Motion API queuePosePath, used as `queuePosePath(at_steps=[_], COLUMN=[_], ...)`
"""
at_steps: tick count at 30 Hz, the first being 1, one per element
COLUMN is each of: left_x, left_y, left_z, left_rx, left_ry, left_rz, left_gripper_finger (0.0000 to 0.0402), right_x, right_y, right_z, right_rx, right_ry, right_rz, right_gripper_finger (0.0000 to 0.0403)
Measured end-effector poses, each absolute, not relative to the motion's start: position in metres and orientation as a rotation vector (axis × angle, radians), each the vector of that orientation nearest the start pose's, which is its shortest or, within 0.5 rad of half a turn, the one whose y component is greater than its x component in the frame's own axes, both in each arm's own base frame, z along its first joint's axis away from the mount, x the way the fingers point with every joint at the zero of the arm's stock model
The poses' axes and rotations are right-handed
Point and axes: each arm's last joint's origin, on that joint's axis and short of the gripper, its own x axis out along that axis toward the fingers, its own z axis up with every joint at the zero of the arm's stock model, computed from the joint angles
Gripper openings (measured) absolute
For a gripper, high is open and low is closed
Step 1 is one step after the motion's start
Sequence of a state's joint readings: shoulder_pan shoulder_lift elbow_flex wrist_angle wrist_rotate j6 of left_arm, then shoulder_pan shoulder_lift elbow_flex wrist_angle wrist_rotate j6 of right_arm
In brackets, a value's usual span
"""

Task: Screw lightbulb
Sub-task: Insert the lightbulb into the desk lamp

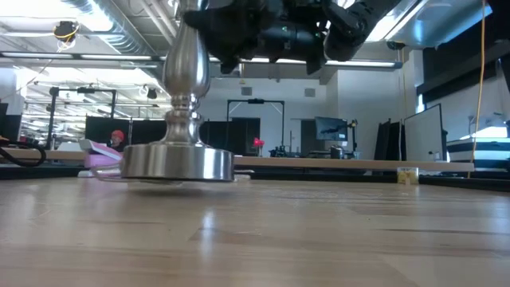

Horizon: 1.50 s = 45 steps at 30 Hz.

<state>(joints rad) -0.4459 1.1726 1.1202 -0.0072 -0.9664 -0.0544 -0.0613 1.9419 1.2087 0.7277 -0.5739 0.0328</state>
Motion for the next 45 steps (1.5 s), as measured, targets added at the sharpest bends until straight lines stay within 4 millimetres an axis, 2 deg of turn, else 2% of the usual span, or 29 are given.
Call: queuePosePath(at_steps=[9, 17, 20, 27, 29, 34, 37, 41, 45], left_x=[0.243, 0.25, 0.251, 0.251, 0.251, 0.251, 0.249, 0.241, 0.233], left_y=[-0.079, -0.071, -0.069, -0.064, -0.063, -0.061, -0.061, -0.062, -0.063], left_z=[0.39, 0.388, 0.386, 0.382, 0.381, 0.382, 0.383, 0.388, 0.393], left_rx=[0.024, 0.164, 0.167, 0.139, 0.128, 0.101, 0.097, 0.094, 0.094], left_ry=[0.048, 0.066, 0.074, 0.123, 0.131, 0.125, 0.121, 0.093, 0.072], left_rz=[0.276, -0.002, -0.029, 0.042, 0.077, 0.15, 0.186, 0.259, 0.259], left_gripper_finger=[0.0152, 0.0152, 0.0152, 0.0152, 0.0152, 0.0152, 0.0152, 0.0152, 0.0152], right_x=[0.427, 0.425, 0.425, 0.428, 0.429, 0.43, 0.429, 0.423, 0.416], right_y=[-0.005, -0.003, -0.003, -0.006, -0.007, -0.01, -0.011, -0.013, -0.014], right_z=[0.232, 0.231, 0.228, 0.226, 0.226, 0.231, 0.232, 0.241, 0.25], right_rx=[0.046, -0.041, -0.059, -0.097, -0.098, -0.109, -0.092, -0.106, -0.128], right_ry=[0.002, -0.017, -0.002, 0.042, 0.051, 0.053, 0.079, 0.133, 0.164], right_rz=[0.728, 0.847, 0.829, 0.626, 0.578, 0.453, 0.422, 0.344, 0.312], right_gripper_finger=[0.0135, 0.0131, 0.013, 0.0129, 0.0149, 0.0247, 0.0289, 0.0315, 0.0318])
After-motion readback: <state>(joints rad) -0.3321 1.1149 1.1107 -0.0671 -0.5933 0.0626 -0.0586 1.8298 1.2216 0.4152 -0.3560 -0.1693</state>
